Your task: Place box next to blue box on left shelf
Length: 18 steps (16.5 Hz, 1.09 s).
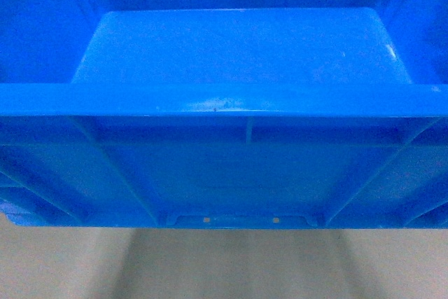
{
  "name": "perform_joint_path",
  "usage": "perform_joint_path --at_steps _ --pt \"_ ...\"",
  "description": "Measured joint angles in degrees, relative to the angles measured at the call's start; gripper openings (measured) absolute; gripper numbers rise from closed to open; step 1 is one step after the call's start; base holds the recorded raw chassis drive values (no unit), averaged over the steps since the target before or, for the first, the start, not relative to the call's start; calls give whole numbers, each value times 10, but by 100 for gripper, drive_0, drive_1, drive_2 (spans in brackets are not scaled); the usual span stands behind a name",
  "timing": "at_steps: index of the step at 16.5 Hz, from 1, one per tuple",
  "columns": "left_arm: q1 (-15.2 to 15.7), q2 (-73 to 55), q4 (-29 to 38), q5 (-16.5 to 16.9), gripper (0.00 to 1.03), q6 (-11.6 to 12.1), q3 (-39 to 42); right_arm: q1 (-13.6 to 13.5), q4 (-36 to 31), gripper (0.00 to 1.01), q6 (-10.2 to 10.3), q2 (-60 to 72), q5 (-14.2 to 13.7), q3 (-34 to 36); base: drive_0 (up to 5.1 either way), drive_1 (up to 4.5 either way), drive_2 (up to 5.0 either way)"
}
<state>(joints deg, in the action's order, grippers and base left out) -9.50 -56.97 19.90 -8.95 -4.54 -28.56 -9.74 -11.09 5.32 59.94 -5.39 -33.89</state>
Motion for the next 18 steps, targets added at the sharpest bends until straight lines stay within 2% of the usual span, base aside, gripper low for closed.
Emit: perform_joint_path --at_steps 13,18 --pt "0 0 4 0 9 0 0 0 -3 8 0 0 0 0 0 0 0" --pt "0 1 5 -1 9 0 0 0 -5 8 0 0 0 0 1 414 -413"
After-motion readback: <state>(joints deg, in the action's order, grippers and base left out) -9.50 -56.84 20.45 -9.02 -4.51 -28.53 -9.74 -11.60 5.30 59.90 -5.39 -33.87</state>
